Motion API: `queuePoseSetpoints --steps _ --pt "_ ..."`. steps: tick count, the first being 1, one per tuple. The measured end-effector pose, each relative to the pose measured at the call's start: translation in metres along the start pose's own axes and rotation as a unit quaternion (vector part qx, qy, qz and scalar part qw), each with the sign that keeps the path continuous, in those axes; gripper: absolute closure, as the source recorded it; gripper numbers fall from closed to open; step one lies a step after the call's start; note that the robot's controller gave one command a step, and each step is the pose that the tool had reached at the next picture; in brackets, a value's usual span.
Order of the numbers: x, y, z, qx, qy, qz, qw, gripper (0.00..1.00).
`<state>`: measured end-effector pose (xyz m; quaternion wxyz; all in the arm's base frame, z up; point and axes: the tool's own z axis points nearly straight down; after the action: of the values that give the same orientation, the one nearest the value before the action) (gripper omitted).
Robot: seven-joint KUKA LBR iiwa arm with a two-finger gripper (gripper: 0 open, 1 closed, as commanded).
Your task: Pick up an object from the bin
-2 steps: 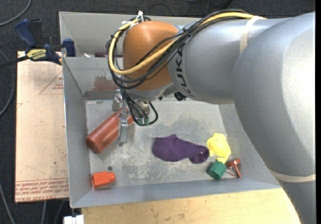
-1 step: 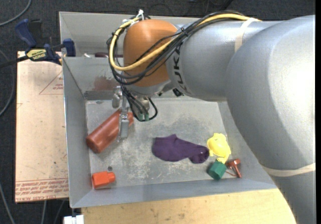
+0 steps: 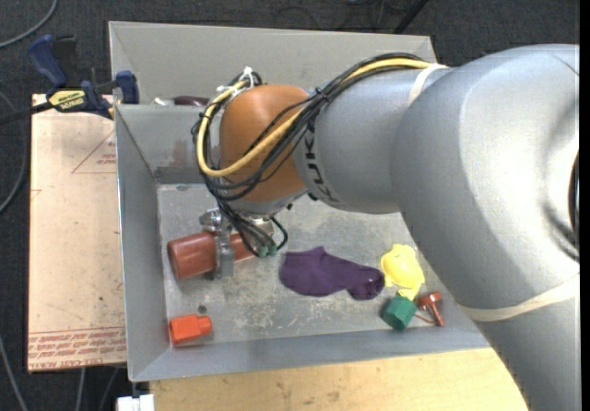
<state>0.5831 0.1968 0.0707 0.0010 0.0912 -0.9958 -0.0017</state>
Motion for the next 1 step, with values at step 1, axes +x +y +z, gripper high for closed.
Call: queuePoseSetpoints --steps 1 --pt "0.0 0.0 0.0 0.0 0.0001 0.0 1.0 1.0"
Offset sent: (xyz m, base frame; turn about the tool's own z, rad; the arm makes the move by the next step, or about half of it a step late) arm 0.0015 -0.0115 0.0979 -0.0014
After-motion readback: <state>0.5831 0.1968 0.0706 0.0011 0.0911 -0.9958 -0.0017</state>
